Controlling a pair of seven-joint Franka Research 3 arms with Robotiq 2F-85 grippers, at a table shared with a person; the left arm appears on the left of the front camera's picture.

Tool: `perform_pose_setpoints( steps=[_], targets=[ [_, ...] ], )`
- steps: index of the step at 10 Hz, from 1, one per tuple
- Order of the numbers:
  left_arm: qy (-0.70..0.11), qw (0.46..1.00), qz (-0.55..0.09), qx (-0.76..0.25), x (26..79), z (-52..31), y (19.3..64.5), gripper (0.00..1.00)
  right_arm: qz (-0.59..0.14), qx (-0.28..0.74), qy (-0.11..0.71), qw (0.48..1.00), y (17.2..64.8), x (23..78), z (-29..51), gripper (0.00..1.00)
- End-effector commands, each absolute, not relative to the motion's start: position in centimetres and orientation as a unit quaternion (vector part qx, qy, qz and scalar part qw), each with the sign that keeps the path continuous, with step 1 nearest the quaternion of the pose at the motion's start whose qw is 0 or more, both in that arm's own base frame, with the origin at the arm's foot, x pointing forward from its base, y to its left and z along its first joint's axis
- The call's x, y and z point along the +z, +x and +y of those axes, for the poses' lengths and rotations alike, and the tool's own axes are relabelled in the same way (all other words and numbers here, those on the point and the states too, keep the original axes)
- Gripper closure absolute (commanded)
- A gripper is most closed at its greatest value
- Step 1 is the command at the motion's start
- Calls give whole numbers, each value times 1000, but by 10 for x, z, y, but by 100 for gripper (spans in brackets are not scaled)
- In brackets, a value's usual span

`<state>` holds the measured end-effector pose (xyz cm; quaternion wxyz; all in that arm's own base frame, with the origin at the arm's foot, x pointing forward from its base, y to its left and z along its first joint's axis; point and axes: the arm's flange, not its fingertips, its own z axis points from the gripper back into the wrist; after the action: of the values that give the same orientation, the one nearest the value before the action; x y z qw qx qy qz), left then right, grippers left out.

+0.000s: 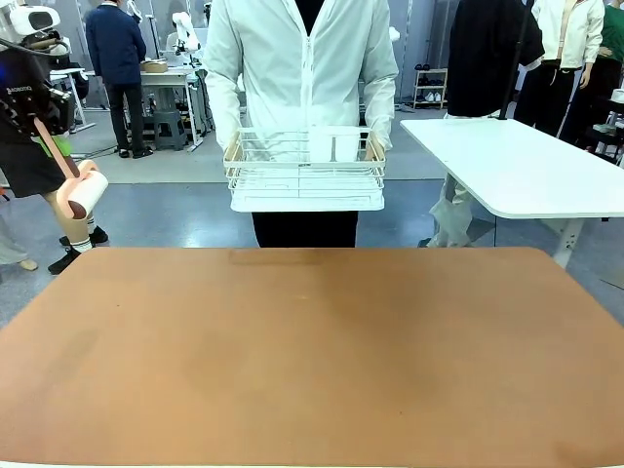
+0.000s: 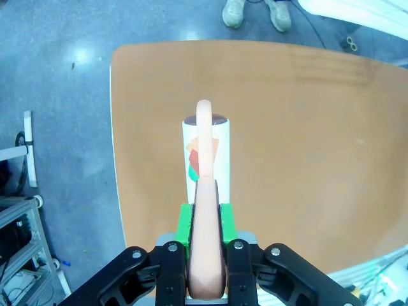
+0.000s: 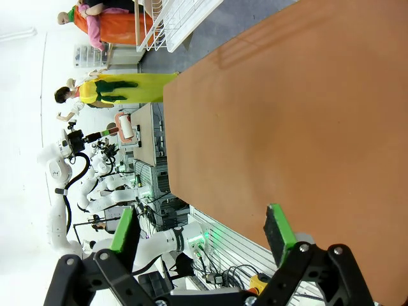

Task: Clean the table.
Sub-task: Place the Lint Roller down when the Dish drying rack is positioned in the middle of the table.

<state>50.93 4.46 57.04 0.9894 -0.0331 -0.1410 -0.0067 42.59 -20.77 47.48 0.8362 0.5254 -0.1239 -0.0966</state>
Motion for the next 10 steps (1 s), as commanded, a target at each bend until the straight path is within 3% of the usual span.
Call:
perform_pose_setpoints(
  steps=[1, 10],
  targets=[
    [-25, 989, -145, -4, 575, 45, 507, 81, -126, -94, 527, 835, 425, 478, -207, 0],
    [-25, 989, -145, -4, 575, 45, 507, 81, -126, -94, 527, 835, 425, 478, -207, 0]
  ],
)
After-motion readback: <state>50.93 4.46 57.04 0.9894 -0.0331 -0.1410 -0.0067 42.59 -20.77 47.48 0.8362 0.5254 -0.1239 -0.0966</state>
